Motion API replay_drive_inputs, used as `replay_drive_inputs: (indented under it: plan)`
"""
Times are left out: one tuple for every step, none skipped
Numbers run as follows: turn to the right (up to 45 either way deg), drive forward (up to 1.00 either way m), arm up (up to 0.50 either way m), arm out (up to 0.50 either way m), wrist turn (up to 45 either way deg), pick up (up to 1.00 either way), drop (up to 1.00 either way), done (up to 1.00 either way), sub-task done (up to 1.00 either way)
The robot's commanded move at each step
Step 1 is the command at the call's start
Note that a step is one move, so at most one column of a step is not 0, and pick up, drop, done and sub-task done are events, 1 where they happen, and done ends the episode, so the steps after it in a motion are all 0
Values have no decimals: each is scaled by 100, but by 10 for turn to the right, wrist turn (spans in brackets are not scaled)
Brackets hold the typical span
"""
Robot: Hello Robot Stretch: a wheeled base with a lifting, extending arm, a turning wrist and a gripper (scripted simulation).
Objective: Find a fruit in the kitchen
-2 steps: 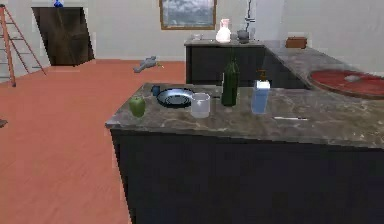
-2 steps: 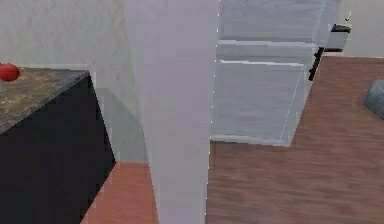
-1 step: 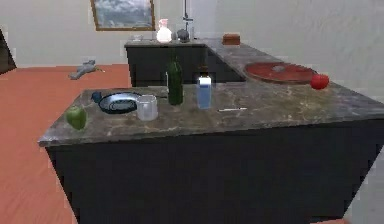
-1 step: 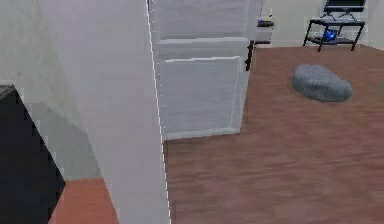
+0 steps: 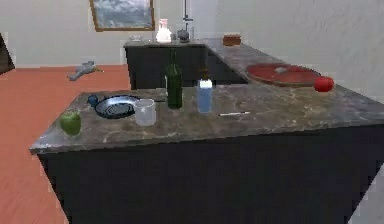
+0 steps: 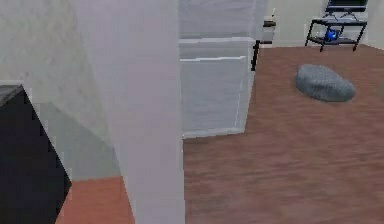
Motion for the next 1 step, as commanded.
replay_drive_inputs:
  plan:
    - [-330,0,0,0,0,0,0,0,0]
